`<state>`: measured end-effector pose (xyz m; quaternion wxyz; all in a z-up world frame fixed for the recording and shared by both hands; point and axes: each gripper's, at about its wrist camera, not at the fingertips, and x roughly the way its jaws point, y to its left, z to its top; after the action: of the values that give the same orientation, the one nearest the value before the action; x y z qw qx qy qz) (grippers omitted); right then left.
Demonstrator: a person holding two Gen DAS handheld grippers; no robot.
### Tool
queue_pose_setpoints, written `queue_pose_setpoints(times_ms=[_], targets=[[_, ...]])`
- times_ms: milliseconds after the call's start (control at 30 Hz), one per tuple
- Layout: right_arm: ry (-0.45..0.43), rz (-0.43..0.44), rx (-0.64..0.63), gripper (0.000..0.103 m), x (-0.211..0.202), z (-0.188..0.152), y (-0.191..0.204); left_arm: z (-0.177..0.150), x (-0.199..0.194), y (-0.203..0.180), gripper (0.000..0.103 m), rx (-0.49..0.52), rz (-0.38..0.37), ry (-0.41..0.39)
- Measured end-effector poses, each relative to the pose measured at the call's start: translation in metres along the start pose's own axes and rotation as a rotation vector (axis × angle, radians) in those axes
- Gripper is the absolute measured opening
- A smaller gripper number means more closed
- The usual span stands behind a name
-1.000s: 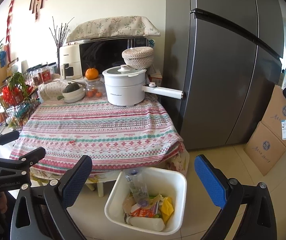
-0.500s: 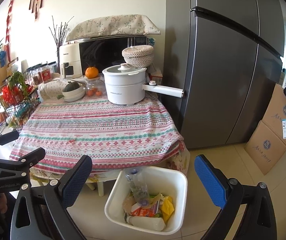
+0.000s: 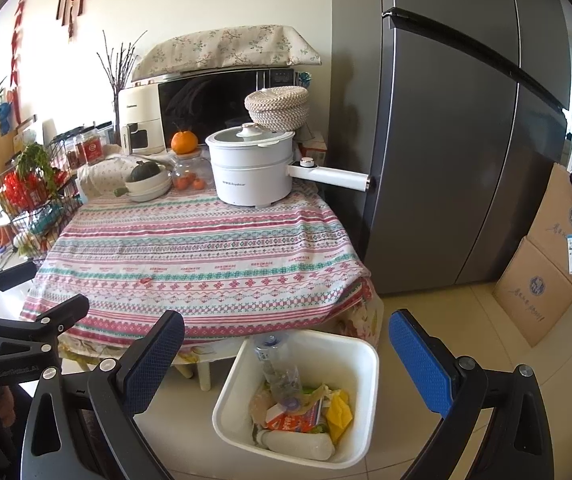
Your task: Collect trash
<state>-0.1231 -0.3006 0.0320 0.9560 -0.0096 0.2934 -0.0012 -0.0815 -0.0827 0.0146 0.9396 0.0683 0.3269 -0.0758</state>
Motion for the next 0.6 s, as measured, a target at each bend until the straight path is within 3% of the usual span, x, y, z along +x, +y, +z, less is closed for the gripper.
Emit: queue_pose_setpoints(times_ms=[600], targets=[[0.010,-0.009,-0.002,0.103,0.0041,-0.0008,0.0022,-0.0002,0.0020,-0.0007,0.103,-0.001,0.004,0.009]])
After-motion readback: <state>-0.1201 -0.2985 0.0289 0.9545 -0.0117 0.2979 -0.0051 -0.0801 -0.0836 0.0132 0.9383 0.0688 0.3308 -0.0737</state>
